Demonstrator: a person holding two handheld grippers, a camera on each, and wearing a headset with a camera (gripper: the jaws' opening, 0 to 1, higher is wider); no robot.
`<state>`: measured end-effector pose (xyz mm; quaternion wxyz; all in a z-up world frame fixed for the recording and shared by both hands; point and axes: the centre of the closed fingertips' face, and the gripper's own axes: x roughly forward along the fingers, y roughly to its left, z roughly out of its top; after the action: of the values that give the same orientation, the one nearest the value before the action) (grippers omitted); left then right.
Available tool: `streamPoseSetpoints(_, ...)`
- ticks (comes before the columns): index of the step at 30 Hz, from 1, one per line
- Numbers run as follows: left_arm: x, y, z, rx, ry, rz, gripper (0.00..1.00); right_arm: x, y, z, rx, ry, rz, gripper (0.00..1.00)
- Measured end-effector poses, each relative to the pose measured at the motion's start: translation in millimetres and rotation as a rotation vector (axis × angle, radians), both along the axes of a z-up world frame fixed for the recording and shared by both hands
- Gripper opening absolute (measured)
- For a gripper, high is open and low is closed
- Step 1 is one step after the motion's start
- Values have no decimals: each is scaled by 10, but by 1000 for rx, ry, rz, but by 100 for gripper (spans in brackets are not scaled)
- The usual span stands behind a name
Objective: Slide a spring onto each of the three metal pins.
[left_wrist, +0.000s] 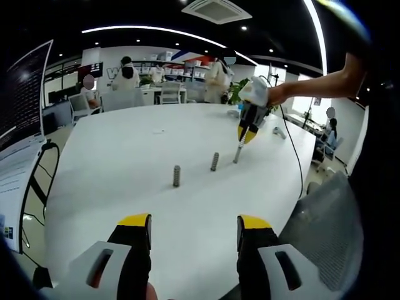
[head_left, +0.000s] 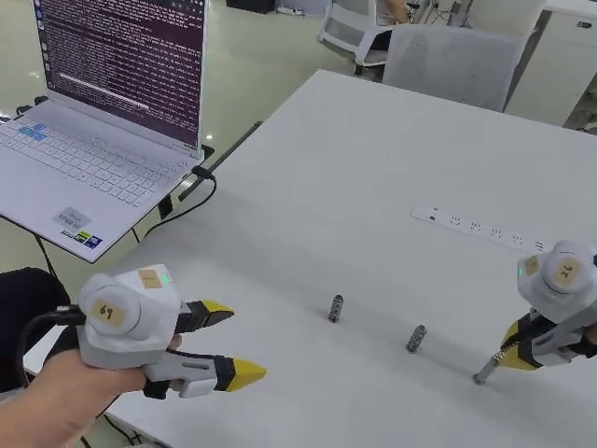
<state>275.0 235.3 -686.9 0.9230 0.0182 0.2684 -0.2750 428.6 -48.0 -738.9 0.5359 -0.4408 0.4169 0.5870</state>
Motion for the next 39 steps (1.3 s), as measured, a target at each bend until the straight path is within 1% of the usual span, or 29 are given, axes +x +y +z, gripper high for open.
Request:
streamPoseSetpoints(2,3,3,4,0,-1,2,50,18,-4,-19,-6,0,4,9)
streamPoseSetpoints(9,4,19,8,-1,1,7,50,-1,0,-53,-24,4,23,9)
streamPoseSetpoints(18,11,40,36,3,-3,12,51,-3,7,-140,-49,5,47,9)
streamPoseSetpoints(22,14,43,47,5,-2,14,52,1,-3,-219,-69,2,64,9)
streamPoseSetpoints(27,8,53,52,6,0,18,53,4,16,-275,-72,9,70,9)
streamPoseSetpoints(32,-8,60,59,6,0,23,54,-11,15,-350,-85,13,80,9)
streamPoseSetpoints(39,-8,65,84,8,-2,27,55,-7,12,-476,-93,17,82,9)
